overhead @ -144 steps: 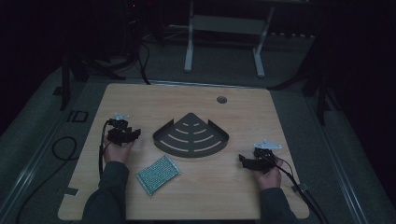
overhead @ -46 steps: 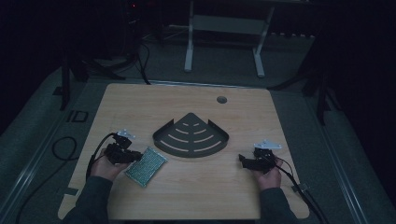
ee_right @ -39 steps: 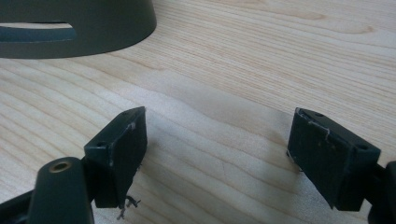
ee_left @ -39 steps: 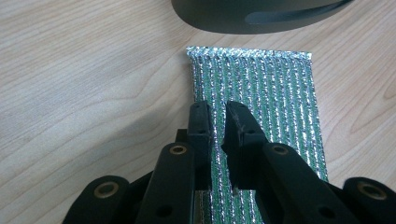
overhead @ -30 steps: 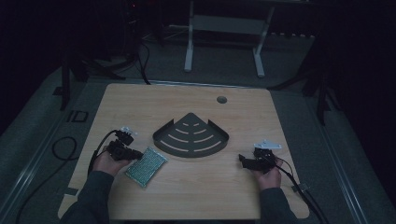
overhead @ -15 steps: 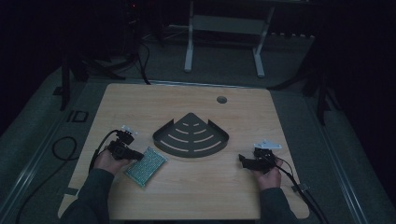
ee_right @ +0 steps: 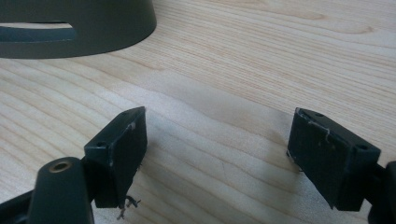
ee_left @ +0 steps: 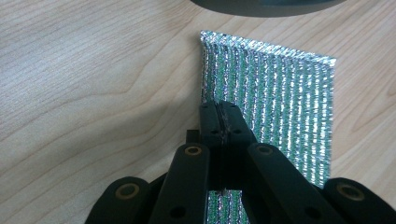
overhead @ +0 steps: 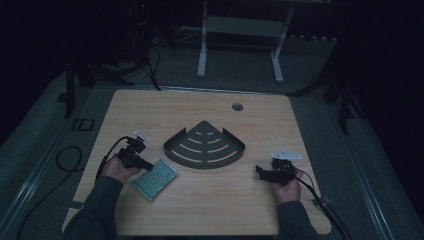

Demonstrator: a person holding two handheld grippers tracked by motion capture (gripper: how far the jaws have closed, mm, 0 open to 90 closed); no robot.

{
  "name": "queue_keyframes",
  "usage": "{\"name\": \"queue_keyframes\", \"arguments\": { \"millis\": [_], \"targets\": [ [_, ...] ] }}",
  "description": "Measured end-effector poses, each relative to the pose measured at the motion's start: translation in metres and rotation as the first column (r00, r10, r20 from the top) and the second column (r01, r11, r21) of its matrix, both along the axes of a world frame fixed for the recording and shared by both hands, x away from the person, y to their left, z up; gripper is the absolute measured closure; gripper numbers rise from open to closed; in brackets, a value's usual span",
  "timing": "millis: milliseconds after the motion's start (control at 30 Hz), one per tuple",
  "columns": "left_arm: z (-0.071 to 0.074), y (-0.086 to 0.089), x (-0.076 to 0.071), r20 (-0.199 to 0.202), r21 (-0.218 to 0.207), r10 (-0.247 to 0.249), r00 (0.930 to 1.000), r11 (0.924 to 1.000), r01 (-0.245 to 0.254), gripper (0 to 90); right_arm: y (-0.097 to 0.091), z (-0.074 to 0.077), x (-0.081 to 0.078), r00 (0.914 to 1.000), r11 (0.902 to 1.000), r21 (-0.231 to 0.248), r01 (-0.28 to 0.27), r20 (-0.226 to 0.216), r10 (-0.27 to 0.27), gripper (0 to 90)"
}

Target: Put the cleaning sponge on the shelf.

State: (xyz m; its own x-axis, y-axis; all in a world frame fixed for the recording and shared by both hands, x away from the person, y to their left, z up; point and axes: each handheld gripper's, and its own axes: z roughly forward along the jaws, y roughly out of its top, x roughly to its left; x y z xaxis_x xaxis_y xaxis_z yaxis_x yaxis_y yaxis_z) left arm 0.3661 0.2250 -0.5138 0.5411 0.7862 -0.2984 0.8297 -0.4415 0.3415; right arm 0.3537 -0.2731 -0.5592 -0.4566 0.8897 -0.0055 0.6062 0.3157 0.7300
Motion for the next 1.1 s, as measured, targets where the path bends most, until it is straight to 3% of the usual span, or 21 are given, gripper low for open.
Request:
{"name": "queue_keyframes", "arguments": {
  "millis": [367, 1100],
  "targets": [
    [0.016, -0.001, -0.001, 0.022, -0.03, -0.019, 0.9996, 0.9994, 0.02, 90.0, 0.0, 0.0, 0.0, 1.0, 1.0, 0.0, 0.0, 0.0, 0.0, 19.3],
    [0.034, 0.009, -0.002, 0.061, -0.04, 0.008, 0.9981, 0.9992, -0.005, 90.0, 0.0, 0.0, 0.0, 1.0, 1.0, 0.0, 0.0, -0.001, 0.0, 19.3]
  ]
}}
